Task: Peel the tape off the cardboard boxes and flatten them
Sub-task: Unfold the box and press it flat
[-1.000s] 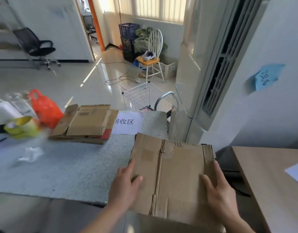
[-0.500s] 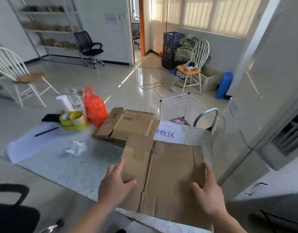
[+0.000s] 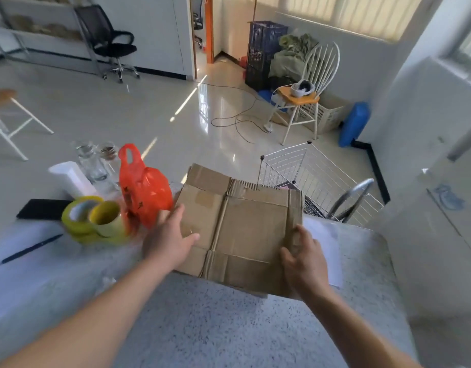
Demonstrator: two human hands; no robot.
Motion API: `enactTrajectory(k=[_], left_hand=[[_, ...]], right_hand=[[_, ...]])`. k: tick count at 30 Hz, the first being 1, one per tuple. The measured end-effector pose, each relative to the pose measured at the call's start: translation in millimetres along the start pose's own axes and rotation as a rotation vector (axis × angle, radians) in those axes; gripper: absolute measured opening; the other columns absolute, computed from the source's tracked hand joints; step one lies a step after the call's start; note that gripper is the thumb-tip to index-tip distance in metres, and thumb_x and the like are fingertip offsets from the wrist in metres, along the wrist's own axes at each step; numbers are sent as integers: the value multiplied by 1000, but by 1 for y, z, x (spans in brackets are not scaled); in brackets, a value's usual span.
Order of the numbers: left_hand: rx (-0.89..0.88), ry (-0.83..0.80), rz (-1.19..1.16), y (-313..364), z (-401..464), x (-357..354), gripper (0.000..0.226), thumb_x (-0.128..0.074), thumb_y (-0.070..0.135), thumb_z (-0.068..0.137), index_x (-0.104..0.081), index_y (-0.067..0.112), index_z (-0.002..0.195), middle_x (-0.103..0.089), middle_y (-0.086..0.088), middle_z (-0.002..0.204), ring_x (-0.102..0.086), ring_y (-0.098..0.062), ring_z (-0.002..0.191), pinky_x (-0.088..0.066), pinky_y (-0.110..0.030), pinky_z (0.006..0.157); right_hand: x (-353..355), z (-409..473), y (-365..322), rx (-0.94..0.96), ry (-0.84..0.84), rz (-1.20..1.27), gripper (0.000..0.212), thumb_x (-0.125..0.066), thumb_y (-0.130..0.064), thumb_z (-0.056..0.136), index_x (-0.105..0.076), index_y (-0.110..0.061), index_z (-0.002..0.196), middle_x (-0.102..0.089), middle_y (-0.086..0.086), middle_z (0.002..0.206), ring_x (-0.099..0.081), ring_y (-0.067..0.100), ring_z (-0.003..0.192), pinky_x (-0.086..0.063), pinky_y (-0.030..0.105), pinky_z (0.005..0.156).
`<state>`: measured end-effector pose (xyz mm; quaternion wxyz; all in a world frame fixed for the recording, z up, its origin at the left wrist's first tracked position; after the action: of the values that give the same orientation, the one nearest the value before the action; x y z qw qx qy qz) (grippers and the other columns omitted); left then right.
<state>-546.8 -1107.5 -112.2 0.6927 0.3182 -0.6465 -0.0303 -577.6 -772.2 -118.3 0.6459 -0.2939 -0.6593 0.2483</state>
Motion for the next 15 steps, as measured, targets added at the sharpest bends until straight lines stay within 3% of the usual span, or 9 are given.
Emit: enactTrajectory(k=[3,5,8,11,15], left_hand=[[31,-99,133,-14,29,-23,86,-72,50,83,-27,33,154,-16,-1,160,-36,-33,137,-36,-41,109],[32,-178,170,-19,34,-46,91,-67,56,84,-16,38,156,10,5,165,-4,-35,150,-20,-48,118],[-174,-267,237,-4,26,-87,90,-57,68,85,-6,45,156,33,10,160,29,-29,147,-7,-59,118],[-323,-365,352,1,18,-126,82,-44,70,89,1,49,154,43,12,153,35,-28,145,0,-66,116],[-325,-487,439,-10,23,-160,78,-34,68,94,12,46,153,38,9,157,33,-34,145,3,-73,112]], right_hand=[[-38,15,4,-54,-101,-154,60,-65,-28,88,-39,-33,142,-44,14,137,-47,29,125,-39,31,95],[-60,14,6,-17,-143,-275,69,-61,-41,91,-27,-32,151,-16,17,161,-20,31,147,-29,39,115],[-94,8,5,105,-220,-474,69,-39,-58,97,-12,-35,155,11,6,166,7,28,153,-17,48,120],[-121,7,11,153,-312,-576,66,-31,-60,98,-5,-37,155,12,2,167,11,28,153,-17,52,118],[-138,10,22,142,-351,-627,68,-27,-63,98,0,-38,155,10,-2,167,14,26,152,-20,51,119]])
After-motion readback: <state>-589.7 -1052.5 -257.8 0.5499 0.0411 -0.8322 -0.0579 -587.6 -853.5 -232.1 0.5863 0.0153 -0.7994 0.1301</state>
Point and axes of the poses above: each hand's wrist, its own z-axis towards the middle knuckle, its own x-axis out of the back of the hand, y = z × x, the point moved 10 cm from there along z, towards the middle knuckle
